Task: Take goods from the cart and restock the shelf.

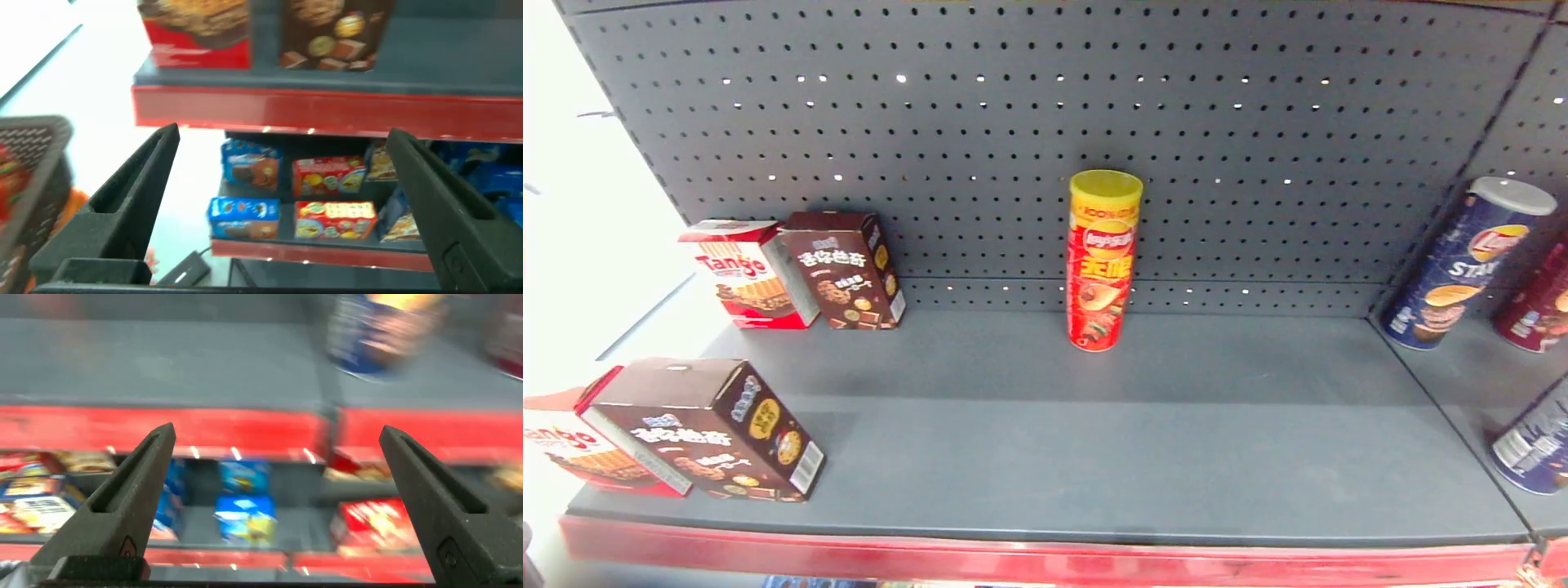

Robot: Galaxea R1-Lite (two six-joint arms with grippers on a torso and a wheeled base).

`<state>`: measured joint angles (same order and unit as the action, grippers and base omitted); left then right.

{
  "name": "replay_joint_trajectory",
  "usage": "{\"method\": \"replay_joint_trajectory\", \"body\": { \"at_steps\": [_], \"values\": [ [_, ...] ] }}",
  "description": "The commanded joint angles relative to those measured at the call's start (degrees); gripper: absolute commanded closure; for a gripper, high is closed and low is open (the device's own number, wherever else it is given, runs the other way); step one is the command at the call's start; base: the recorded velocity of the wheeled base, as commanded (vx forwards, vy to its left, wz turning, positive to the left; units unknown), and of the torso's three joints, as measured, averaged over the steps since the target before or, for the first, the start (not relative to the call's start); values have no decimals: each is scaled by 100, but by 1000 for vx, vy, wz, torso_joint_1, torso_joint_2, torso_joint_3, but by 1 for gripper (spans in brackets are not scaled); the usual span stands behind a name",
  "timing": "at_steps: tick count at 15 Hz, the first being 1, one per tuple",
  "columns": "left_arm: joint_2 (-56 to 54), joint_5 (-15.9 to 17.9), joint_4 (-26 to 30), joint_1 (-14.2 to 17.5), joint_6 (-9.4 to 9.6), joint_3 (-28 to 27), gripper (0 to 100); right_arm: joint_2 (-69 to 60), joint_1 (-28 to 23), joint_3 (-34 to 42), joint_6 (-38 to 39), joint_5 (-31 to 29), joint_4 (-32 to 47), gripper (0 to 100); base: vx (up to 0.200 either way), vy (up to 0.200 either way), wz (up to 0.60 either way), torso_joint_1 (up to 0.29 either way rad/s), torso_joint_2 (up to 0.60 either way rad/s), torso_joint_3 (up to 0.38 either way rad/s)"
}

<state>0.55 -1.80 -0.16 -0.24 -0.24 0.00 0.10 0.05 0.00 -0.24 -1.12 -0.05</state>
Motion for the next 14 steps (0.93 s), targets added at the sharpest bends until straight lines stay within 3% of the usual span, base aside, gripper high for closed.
{"method": "replay_joint_trajectory", "body": {
  "at_steps": [1, 8, 14],
  "values": [
    [7, -4, -2, -2, -2, 0, 0, 8, 4, 0, -2, -2, 5, 0, 0, 0, 600, 12, -2, 2],
    [7, -4, -2, -2, -2, 0, 0, 8, -5, 0, -2, -11, -4, 0, 0, 0, 600, 2, 3, 5],
    [7, -4, -2, -2, -2, 0, 0, 8, 4, 0, -2, -2, -4, 0, 0, 0, 0, 0, 0, 0]
  ]
}}
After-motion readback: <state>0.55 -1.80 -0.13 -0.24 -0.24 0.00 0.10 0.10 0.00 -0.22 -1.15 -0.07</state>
